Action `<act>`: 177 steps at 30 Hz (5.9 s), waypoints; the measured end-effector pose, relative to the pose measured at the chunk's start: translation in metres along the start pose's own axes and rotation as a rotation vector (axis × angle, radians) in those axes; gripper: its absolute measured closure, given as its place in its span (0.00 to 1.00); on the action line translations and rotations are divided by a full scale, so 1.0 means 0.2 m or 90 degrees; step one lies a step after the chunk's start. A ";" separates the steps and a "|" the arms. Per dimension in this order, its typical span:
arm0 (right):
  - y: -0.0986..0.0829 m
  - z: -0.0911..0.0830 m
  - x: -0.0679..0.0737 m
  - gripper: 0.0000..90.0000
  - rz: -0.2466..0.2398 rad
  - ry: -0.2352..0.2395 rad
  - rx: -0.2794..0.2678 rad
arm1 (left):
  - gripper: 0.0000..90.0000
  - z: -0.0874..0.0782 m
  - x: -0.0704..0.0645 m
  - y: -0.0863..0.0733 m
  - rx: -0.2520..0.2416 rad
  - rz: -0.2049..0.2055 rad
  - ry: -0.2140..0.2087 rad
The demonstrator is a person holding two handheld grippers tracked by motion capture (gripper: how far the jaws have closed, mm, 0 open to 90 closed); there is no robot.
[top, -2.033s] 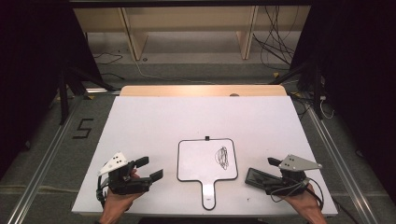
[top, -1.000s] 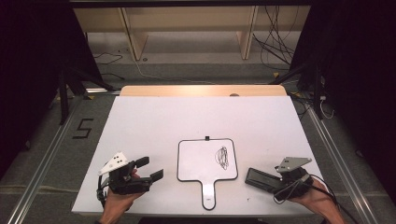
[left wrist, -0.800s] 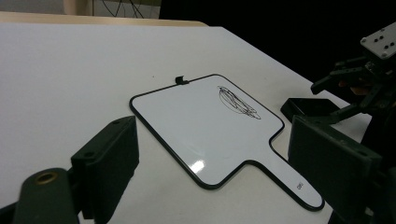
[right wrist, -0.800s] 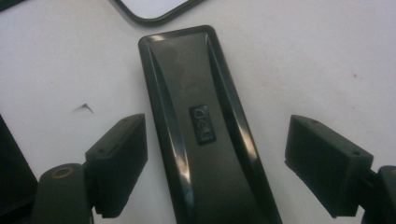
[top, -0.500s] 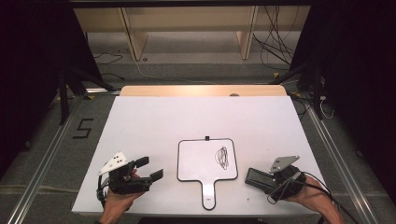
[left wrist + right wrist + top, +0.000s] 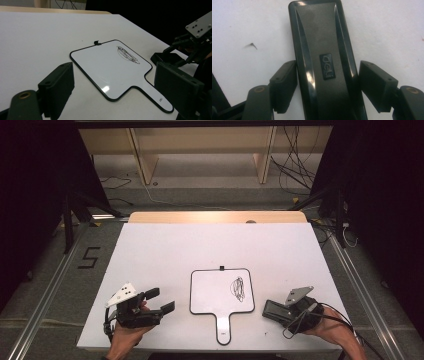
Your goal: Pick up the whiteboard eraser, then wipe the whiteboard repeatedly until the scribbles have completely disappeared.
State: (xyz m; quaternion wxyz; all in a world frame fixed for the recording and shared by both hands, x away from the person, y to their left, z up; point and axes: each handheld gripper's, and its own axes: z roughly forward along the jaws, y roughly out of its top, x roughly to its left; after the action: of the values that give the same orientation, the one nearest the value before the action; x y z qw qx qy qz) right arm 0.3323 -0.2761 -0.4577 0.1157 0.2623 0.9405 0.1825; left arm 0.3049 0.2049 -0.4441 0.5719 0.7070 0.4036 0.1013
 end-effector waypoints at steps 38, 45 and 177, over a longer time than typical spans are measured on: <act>0.02 -0.03 0.00 0.46 -0.012 0.013 -0.011 | 0.17 0.00 0.00 0.00 0.000 -0.001 0.001; 0.02 -0.02 -0.01 0.46 0.016 0.015 -0.020 | 0.17 0.00 0.00 0.00 -0.001 -0.004 0.003; 0.59 0.24 0.07 0.46 0.103 0.010 -0.115 | 0.18 -0.01 0.02 0.01 -0.014 -0.011 0.002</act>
State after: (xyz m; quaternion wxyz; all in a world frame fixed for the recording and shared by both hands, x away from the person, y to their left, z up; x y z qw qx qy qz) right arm 0.3886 -0.1603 -0.4554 0.1166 0.3247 0.8967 0.2771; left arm 0.3065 0.2091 -0.4428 0.5799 0.6966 0.4099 0.1021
